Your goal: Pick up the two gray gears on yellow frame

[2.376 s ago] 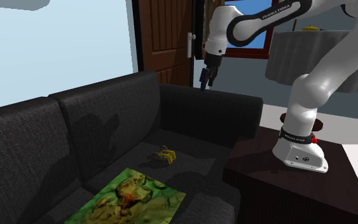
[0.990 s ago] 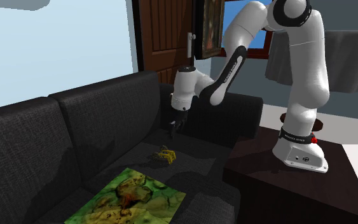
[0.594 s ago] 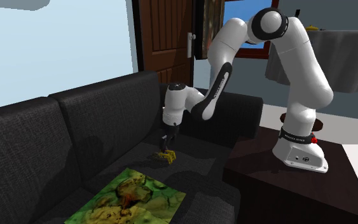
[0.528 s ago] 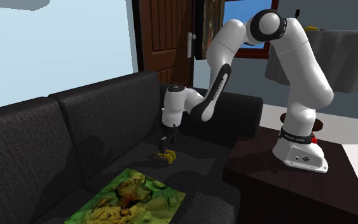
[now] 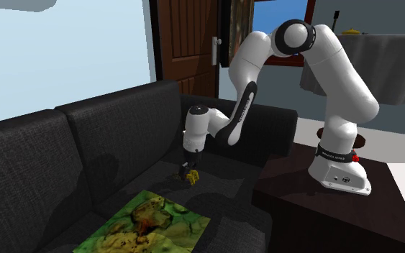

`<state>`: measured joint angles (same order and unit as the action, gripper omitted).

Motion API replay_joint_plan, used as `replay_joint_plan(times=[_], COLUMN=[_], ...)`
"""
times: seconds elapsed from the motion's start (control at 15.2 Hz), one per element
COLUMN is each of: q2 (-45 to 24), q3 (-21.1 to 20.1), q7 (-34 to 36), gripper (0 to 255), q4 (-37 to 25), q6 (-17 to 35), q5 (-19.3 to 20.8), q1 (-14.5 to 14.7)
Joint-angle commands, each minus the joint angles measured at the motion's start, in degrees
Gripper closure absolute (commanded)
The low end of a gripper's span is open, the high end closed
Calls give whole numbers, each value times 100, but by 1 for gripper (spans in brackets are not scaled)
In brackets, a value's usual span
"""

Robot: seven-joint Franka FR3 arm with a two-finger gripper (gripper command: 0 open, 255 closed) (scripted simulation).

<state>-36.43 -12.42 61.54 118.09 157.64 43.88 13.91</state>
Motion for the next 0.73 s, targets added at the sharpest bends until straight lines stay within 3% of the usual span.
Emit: replay_joint_plan(times=[0.0,0.66], q2=[-20,55], q3=[15,-30], q7=[17,-29], gripper=[255,255], q4=[-7,28], q6=[16,-25], q5=[17,-29], q1=[12,-24])
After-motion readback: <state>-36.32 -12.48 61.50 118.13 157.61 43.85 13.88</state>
